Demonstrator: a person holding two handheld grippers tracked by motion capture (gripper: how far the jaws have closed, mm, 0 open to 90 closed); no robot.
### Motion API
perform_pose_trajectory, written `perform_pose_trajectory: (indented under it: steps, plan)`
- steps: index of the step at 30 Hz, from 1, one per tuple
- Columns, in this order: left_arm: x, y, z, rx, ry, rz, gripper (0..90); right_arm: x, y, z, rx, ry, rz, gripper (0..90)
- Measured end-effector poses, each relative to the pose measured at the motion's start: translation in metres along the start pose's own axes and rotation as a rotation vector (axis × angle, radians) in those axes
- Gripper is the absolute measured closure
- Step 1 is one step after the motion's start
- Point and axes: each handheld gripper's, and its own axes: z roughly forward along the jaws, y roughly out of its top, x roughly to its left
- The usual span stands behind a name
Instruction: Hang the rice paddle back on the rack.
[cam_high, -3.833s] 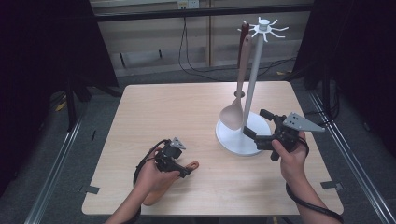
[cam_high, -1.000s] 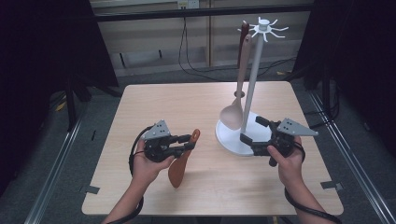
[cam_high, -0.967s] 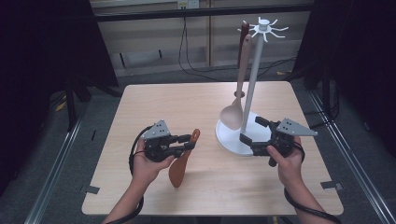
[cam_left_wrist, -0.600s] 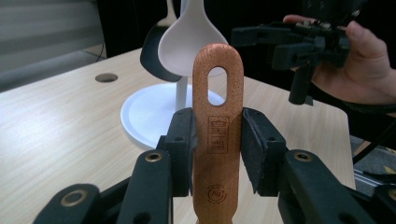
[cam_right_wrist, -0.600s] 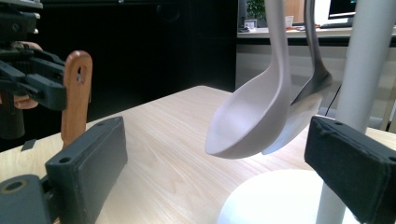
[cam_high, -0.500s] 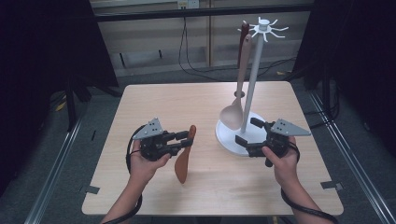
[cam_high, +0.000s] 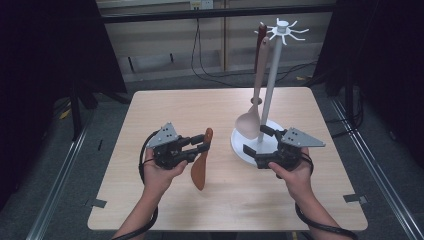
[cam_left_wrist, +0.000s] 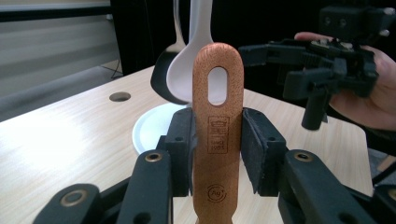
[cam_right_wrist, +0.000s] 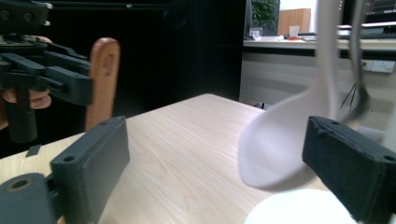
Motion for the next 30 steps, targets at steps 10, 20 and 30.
perform_pose_trajectory:
  steps: [10, 20, 30]
  plan:
    - [-0.015, 0.015, 0.017, -0.018, 0.072, 0.035, 65.8, 0.027, -0.001, 0.019, 0.007, 0.060, -0.026, 25.8]
    - [-0.021, 0.022, 0.025, -0.045, 0.061, 0.048, 65.8, 0.045, -0.010, 0.030, 0.019, 0.091, -0.003, 50.8]
    - [-0.026, 0.024, 0.030, -0.058, 0.080, 0.052, 65.7, 0.053, -0.010, 0.036, 0.004, 0.076, 0.021, 63.6]
